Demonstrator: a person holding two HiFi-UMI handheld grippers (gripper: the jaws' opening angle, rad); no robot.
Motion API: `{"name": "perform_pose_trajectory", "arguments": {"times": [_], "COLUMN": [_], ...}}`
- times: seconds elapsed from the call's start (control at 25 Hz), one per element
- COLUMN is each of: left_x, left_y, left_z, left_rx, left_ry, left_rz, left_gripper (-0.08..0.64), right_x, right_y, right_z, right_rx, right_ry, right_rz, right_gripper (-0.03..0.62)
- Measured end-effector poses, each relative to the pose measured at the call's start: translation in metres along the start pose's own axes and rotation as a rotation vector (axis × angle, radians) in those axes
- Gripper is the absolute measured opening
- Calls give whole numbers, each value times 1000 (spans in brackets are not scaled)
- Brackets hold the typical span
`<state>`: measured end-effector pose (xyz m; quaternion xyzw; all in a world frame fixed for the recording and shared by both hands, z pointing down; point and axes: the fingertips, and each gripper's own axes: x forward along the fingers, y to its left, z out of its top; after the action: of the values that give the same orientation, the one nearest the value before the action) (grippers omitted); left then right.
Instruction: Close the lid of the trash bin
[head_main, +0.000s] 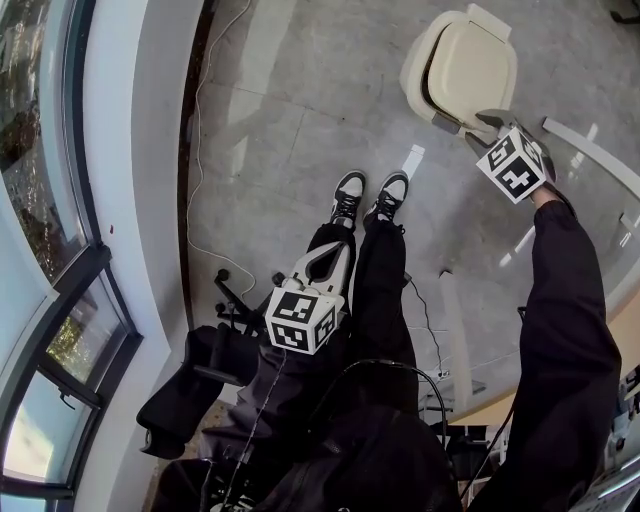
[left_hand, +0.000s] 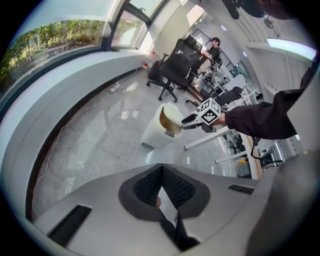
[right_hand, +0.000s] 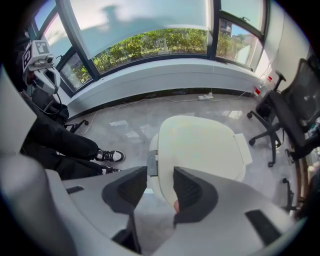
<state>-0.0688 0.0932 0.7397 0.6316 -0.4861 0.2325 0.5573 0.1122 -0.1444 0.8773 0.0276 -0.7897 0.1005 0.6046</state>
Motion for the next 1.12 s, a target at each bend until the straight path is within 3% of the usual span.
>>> {"name": "perform_pose_trajectory", "arguments": {"times": [0.56, 1.12], "left_x": [-1, -3], "left_y": [7, 10], "left_z": [-18, -26], "left_rx": [-8, -12], "left_ry": [22, 32], "left_rz": [7, 4], "left_gripper": [2, 2], "right_x": [55, 64], "right_y": [7, 6], "right_z": [-15, -15], "right_rx": [64, 112], "right_ry": [46, 57], "right_rz": [-4, -25], "right_gripper": [170, 170]}}
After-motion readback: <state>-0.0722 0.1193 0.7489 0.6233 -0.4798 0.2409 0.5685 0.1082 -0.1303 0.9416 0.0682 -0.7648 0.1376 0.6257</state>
